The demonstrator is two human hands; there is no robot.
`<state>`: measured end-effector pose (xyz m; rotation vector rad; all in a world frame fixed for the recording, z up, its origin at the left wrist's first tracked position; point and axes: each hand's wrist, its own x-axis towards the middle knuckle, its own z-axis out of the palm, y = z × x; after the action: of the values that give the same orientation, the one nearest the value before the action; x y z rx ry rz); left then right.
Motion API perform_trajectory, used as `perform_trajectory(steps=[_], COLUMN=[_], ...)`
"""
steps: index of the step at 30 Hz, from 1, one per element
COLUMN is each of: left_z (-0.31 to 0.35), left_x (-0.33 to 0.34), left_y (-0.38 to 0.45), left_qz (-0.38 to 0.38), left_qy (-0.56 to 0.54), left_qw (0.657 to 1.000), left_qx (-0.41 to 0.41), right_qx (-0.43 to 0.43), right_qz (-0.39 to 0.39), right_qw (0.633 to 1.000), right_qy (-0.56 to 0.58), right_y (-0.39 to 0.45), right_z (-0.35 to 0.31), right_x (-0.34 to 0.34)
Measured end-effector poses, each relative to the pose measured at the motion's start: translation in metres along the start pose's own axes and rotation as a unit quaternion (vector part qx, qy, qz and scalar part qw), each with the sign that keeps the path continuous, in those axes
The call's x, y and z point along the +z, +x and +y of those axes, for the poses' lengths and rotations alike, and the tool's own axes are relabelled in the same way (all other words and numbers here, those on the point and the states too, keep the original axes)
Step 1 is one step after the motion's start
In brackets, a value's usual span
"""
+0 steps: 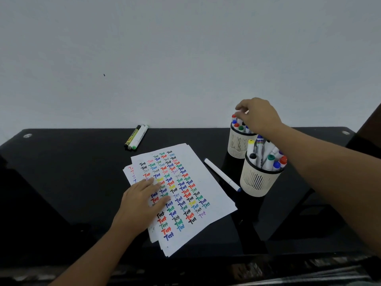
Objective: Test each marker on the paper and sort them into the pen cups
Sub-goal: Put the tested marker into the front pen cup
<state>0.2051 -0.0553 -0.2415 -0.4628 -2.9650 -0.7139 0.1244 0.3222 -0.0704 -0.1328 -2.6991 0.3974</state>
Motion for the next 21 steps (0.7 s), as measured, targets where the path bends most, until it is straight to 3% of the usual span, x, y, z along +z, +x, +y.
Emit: perform_trajectory(steps=[6, 8, 12, 16, 21], left_z=[0.001, 0.000, -0.018, -0.043, -0.047], left_x=[-0.013, -0.020, -0.035, -0.034, -0.029], left_y=[0.004, 0.009, 0.023, 0.021, 0.017], left_qz=[-0.026, -0.052, -0.095, -0.112, -0.085], left_qy=[-0.084, -0.044, 0.100, 0.135, 0.126], left_qw=[0.996, 0.997, 0.989, 0.984, 0.988], left_qx=[-0.032, -0.044, -0.051, -0.042, -0.033], right_qx=[-0.081, -0.109, -0.165, -0.197, -0.200], right_qz=[0.005, -0.012, -0.119, -0.222, -0.281], right_qw=[0.997, 0.994, 0.979, 0.955, 0.938], right_qy=[-0.011, -0.002, -0.007, -0.027, -0.021], right_y=[-0.008, -0.014, -0.029, -0.046, -0.048], right_z=[-0.047, -0.069, -0.108, -0.131, -0.157], right_x=[0.002, 0.010, 0.040, 0.086, 0.139])
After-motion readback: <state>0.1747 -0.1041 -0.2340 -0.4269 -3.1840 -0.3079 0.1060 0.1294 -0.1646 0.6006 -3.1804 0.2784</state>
